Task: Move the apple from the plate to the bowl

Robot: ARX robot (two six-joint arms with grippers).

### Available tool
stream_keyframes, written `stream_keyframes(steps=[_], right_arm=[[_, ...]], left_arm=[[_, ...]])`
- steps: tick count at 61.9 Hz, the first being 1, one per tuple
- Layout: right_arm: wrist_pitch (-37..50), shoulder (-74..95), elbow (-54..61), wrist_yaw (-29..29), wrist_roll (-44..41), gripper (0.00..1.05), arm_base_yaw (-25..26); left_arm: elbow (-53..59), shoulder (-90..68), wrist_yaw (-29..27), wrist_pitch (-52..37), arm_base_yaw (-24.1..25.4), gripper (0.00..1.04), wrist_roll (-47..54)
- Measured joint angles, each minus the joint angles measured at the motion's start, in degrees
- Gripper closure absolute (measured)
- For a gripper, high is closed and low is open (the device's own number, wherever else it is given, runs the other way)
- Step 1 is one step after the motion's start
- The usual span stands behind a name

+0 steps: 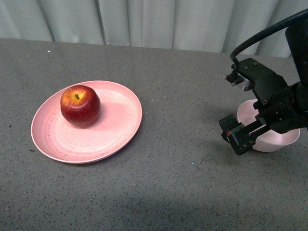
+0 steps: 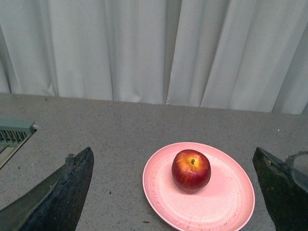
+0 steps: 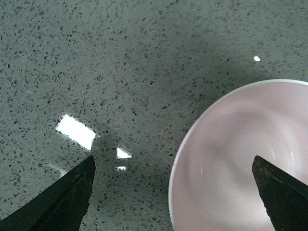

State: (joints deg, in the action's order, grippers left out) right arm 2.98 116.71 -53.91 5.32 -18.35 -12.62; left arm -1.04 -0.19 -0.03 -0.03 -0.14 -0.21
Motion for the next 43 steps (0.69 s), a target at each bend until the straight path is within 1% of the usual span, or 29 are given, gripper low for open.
stream_keyframes(steps=[9, 12, 18, 19, 21, 22, 24, 27, 35, 38, 43], right_arm=[[-2.05, 1.9, -1.81, -0.33, -0.57, 0.09, -0.11], [-2.62, 2.43, -2.29, -0.79, -0.55, 0.12, -0.11], [-3.32, 2.97, -2.78, -1.11, -0.59, 0.26, -0.07], [-3.41, 2.99, -2.8, -1.11, -0.59, 0.3, -0.04], [-3.5, 3.02, -2.82, -1.11, -0.61, 0.33, -0.04], [-3.54, 3.02, -2.86, -1.11, -0.61, 0.37, -0.04], [-3.56, 3.02, -2.93, -1.14, -0.61, 0.4, -0.02], [-3.56, 3.02, -3.02, -1.44, -0.85, 0.49, 0.0], [-3.56, 3.02, -3.06, -1.68, -0.81, 0.67, 0.02], [-3.61, 3.02, -3.06, -1.81, -0.81, 0.76, 0.04], [-3.76, 3.02, -3.06, -2.01, -0.79, 0.87, 0.04]], left_arm=[[0.0, 0.0, 0.0, 0.0, 0.0, 0.07, 0.0], [0.0, 0.0, 0.02, 0.0, 0.0, 0.07, -0.02], [0.0, 0.0, 0.0, 0.0, 0.0, 0.07, 0.0], [0.0, 0.0, 0.0, 0.0, 0.0, 0.07, 0.0], [0.0, 0.0, 0.02, 0.0, 0.0, 0.07, -0.02], [0.0, 0.0, 0.0, 0.0, 0.0, 0.07, 0.0], [0.0, 0.0, 0.0, 0.0, 0.0, 0.07, -0.02], [0.0, 0.0, 0.02, 0.0, 0.0, 0.07, 0.0], [0.0, 0.0, 0.0, 0.0, 0.0, 0.07, 0.0], [0.0, 0.0, 0.02, 0.0, 0.0, 0.07, 0.0], [0.0, 0.0, 0.02, 0.0, 0.0, 0.07, -0.02]])
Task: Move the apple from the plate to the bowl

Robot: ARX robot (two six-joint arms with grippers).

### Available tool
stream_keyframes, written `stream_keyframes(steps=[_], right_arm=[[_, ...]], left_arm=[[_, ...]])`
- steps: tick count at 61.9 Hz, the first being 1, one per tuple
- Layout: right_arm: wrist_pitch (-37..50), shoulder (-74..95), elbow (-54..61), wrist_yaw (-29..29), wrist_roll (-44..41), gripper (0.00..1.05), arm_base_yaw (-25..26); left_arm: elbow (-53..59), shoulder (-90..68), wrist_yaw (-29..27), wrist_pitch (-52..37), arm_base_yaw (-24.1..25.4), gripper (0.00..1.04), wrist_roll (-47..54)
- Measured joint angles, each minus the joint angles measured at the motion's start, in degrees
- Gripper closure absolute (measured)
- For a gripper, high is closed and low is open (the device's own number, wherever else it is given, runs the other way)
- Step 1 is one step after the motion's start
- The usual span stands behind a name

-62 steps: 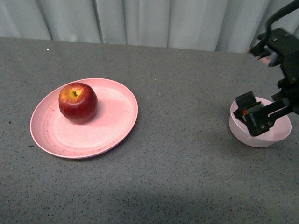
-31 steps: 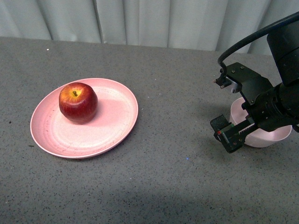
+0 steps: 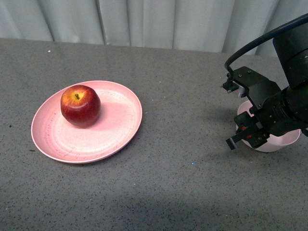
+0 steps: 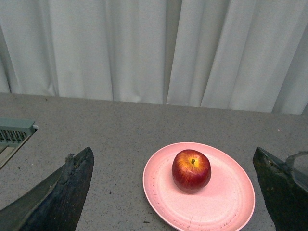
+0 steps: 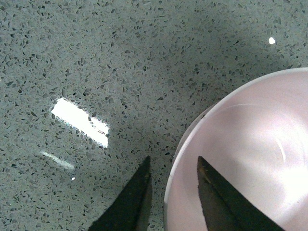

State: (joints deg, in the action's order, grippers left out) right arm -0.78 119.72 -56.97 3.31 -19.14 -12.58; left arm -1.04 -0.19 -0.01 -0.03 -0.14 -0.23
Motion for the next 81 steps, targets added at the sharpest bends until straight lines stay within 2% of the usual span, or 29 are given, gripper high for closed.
stream_keyframes(steps=[8, 20, 28, 36, 45, 48, 59, 81], right_arm=[[0.02, -0.04, 0.02, -0.98, -0.24, 1.04, 0.0], [-0.02, -1.88, 0.52, -0.79, -1.42, 1.04, 0.11], [-2.1, -6.62, 0.76, 5.95, -1.16, 1.04, -0.66], [-4.26, -11.3, -0.04, 14.95, -0.5, 1.04, -4.17], [-3.76, -10.21, -0.85, 17.59, 0.81, 1.04, -8.48], [-3.72, -8.94, -1.14, 20.15, 1.57, 1.04, -10.05], [-2.95, -3.65, -3.06, 20.15, 2.93, 1.04, -13.35], [-0.44, 0.46, -6.34, 19.54, 5.86, 1.04, -13.62]], left_arm=[[0.0, 0.0, 0.0, 0.0, 0.0, 0.07, 0.0], [0.0, 0.0, -0.02, 0.0, 0.0, 0.07, 0.0], [0.0, 0.0, -0.02, 0.0, 0.0, 0.07, 0.0], [0.0, 0.0, 0.0, 0.0, 0.0, 0.07, 0.02], [0.0, 0.0, 0.0, 0.0, 0.0, 0.07, 0.02], [0.0, 0.0, -0.02, 0.0, 0.0, 0.07, 0.0], [0.0, 0.0, 0.0, 0.0, 0.0, 0.07, 0.0], [0.0, 0.0, -0.02, 0.0, 0.0, 0.07, 0.02]])
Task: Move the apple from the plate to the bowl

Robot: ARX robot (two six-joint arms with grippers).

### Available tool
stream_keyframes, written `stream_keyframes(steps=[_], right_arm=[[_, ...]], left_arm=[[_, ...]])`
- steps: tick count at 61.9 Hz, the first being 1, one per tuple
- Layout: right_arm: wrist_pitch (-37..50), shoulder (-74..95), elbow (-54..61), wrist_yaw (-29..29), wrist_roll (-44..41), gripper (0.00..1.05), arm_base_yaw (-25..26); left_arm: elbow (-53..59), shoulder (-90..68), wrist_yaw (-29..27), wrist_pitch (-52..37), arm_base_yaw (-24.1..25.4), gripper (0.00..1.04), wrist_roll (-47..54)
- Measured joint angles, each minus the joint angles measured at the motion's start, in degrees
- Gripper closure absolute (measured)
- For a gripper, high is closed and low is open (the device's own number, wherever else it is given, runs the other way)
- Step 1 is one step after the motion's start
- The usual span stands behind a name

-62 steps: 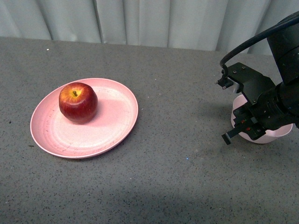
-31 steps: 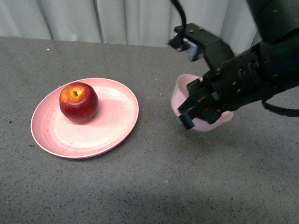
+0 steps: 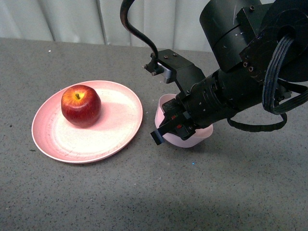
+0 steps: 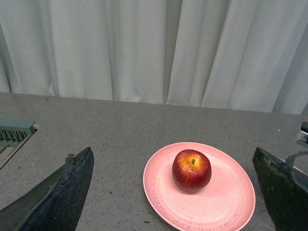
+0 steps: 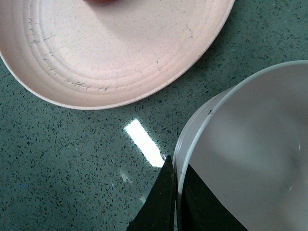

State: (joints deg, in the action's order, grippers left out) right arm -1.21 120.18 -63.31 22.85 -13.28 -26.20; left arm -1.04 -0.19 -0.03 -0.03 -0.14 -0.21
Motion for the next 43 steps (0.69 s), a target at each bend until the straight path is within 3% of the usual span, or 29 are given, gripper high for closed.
stream_keyframes(steps=[4, 10, 24, 40, 43], right_arm=[[1.09, 0.17, 0.0, 0.02, 0.26, 1.03, 0.0], [5.11, 0.07, 0.52, 0.9, 1.53, 0.84, 0.15], [18.91, -2.58, 6.64, -1.11, 5.22, 0.5, 0.63], [38.75, -12.63, 18.97, -14.36, 12.85, 0.08, 4.68], [41.94, -15.67, 22.45, -18.18, 14.27, 0.09, 6.29]], left_arm=[[0.0, 0.0, 0.0, 0.0, 0.0, 0.07, 0.0], [0.0, 0.0, 0.0, 0.0, 0.0, 0.07, -0.02], [0.0, 0.0, 0.0, 0.0, 0.0, 0.07, 0.0], [0.0, 0.0, 0.0, 0.0, 0.0, 0.07, -0.02], [0.0, 0.0, 0.0, 0.0, 0.0, 0.07, -0.02]])
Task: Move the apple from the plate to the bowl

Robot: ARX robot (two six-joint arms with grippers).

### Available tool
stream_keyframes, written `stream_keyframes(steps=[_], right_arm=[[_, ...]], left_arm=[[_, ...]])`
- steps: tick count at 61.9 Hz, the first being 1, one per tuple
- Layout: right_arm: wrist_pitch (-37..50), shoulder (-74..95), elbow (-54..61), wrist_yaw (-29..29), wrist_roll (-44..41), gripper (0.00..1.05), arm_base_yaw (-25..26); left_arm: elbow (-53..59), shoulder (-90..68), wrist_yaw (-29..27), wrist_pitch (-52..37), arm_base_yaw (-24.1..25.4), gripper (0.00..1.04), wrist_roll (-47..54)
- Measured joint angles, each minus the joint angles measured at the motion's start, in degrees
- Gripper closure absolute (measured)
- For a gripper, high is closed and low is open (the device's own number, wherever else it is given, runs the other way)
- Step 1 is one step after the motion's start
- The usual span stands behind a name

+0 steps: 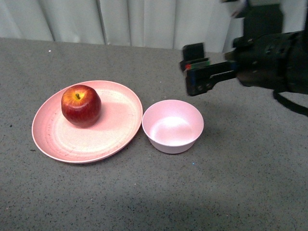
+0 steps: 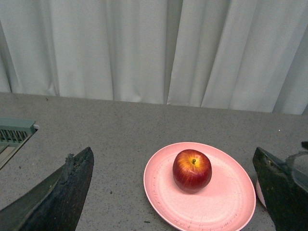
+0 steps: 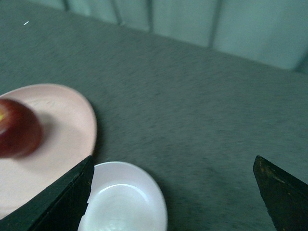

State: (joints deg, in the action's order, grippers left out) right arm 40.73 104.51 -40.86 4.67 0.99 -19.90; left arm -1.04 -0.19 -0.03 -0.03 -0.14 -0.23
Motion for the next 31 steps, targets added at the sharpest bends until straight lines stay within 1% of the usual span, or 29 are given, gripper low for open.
stream_keyframes(steps=[4, 9, 10, 12, 13, 15, 16, 18, 21, 23, 25, 28, 31], right_arm=[[4.63, -4.87, 5.68, -4.61, 1.92, 0.09, 2.67], [5.31, -11.04, 10.49, -7.34, 3.85, 0.09, 5.31], [6.27, -12.0, 11.56, -8.61, 3.85, 0.1, 5.64], [11.23, -13.33, 13.92, -11.85, 3.04, 0.15, 6.14], [14.91, -14.08, 15.58, -13.68, 2.36, 0.18, 6.62], [19.56, -15.47, 18.18, -15.23, 1.46, 0.23, 7.23], [20.98, -16.04, 19.06, -15.37, 1.27, 0.25, 7.5], [24.59, -18.27, 21.9, -15.32, 0.55, 0.32, 8.44], [25.53, -20.61, 23.91, -15.21, 0.15, 0.4, 9.4], [25.51, -22.67, 25.57, -14.69, -0.15, 0.47, 10.05], [25.11, -24.48, 27.12, -13.9, -0.39, 0.54, 10.58], [23.71, -27.78, 29.64, -12.63, -0.72, 0.68, 11.58], [22.47, -30.49, 31.3, -12.02, -0.76, 0.79, 12.41]], left_arm=[[0.0, 0.0, 0.0, 0.0, 0.0, 0.07, 0.0], [0.0, 0.0, 0.0, 0.0, 0.0, 0.07, 0.0], [0.0, 0.0, 0.0, 0.0, 0.0, 0.07, 0.0], [0.0, 0.0, 0.0, 0.0, 0.0, 0.07, 0.0], [0.0, 0.0, 0.0, 0.0, 0.0, 0.07, 0.02], [0.0, 0.0, 0.09, 0.0, 0.0, 0.07, 0.02], [0.0, 0.0, 0.07, 0.0, 0.0, 0.07, 0.02], [0.0, 0.0, 0.0, 0.0, 0.0, 0.07, 0.0], [0.0, 0.0, -0.07, 0.0, 0.0, 0.07, 0.0], [0.0, 0.0, -0.07, 0.0, 0.0, 0.07, 0.0], [0.0, 0.0, -0.04, 0.0, 0.0, 0.07, 0.0], [0.0, 0.0, 0.0, 0.0, 0.0, 0.07, 0.02], [0.0, 0.0, -0.02, 0.0, 0.0, 0.07, 0.0]])
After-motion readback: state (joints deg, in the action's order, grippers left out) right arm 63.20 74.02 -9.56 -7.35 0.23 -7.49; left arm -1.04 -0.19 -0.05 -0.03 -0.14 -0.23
